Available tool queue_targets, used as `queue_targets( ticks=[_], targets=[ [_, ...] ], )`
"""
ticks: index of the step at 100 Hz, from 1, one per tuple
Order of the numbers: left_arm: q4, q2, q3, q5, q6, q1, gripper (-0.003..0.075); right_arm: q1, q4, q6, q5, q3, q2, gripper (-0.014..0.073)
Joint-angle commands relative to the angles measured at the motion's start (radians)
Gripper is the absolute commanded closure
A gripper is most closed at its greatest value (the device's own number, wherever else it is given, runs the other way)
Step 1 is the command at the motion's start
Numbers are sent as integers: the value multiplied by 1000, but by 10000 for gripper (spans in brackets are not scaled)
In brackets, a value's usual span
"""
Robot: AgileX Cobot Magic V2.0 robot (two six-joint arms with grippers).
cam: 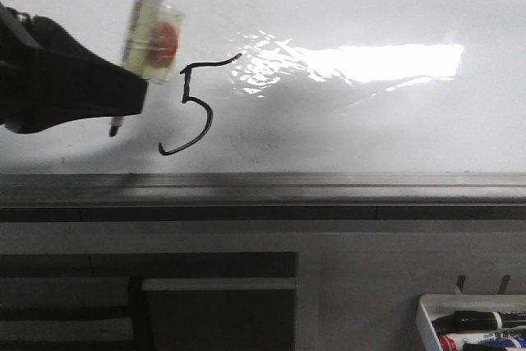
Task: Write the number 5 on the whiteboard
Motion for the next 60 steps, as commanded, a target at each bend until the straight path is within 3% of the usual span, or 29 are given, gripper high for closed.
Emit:
queue_targets(
  ticks=[1,7,26,60],
  targets=[
    [-195,-28,-57,54,-22,32,741,-8,-22,-9,-56,-28,-45,129],
    [-261,-26,-88,137,-22,60,741,-8,-22,-9,-52,-28,-51,145],
    [-263,4,-174,307,-22,134,741,-8,-22,-9,-38,-26,-51,144],
    [-272,39,-177,304,-22,143,740,-8,-22,-9,-20,-26,-51,144]
  ],
)
